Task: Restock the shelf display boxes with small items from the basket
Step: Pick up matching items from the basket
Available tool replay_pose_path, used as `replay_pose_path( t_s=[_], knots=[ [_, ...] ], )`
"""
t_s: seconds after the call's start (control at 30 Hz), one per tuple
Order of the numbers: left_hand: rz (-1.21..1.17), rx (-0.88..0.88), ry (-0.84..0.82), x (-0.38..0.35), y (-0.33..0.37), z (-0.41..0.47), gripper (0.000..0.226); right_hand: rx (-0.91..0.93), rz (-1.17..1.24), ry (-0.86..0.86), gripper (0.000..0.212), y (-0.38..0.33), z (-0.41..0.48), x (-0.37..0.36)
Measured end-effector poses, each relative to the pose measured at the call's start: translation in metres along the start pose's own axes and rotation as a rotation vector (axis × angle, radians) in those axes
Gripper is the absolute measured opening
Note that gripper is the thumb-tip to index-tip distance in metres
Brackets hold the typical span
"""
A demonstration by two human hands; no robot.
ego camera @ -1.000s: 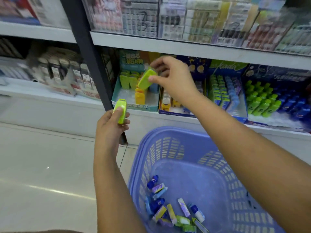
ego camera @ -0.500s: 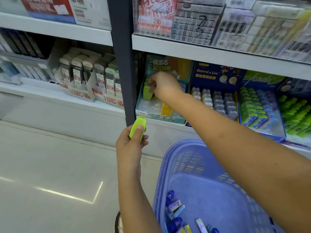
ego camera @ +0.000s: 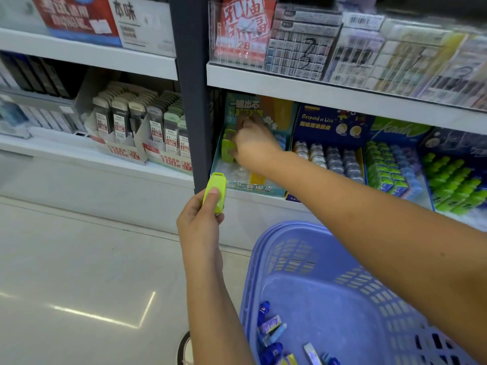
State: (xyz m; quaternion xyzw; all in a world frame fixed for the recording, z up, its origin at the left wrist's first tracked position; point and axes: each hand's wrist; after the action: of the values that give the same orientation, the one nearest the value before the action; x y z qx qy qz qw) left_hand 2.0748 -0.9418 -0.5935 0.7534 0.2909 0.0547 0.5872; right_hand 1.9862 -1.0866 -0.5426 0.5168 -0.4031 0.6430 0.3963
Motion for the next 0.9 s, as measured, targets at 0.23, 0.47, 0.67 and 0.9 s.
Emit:
replay_pose_path(
  t_s=[0.23, 0.47, 0.67, 0.9],
  knots=[
    [-0.339, -0.004, -0.171, -0.007, 0.011, -0.004, 0.011, -0.198, 1.153, 0.045, 0.029, -0.016, -0.100, 0.004],
    [-0.296, -0.144, -0.240, -0.035, 0.018, -0.002, 0.025, -0.282, 1.564, 0.174, 0.020, -0.020, -0.111, 0.011],
    [0.795, -0.657, -0.068, -0.045, 0.009, 0.014, 0.037, -0.175, 0.845, 0.418, 0.028, 0.015, -0.070, 0.041],
    [1.222, -0.651, -0.240, -0.046, -0.016, 0.025, 0.044, -0.058, 0.361, 0.040, 0.035, 0.018, -0.017, 0.035]
  ],
)
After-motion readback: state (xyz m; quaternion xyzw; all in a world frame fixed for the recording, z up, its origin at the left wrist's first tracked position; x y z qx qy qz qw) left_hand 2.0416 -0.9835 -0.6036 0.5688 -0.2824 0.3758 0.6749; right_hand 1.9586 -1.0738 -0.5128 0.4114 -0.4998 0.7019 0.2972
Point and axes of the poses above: each hand's wrist, its own z-axis towards the middle knuckle, its own x-axis out of the back of the hand, y = z × x, and after that the axes turned 8 degrees about z, right-handed
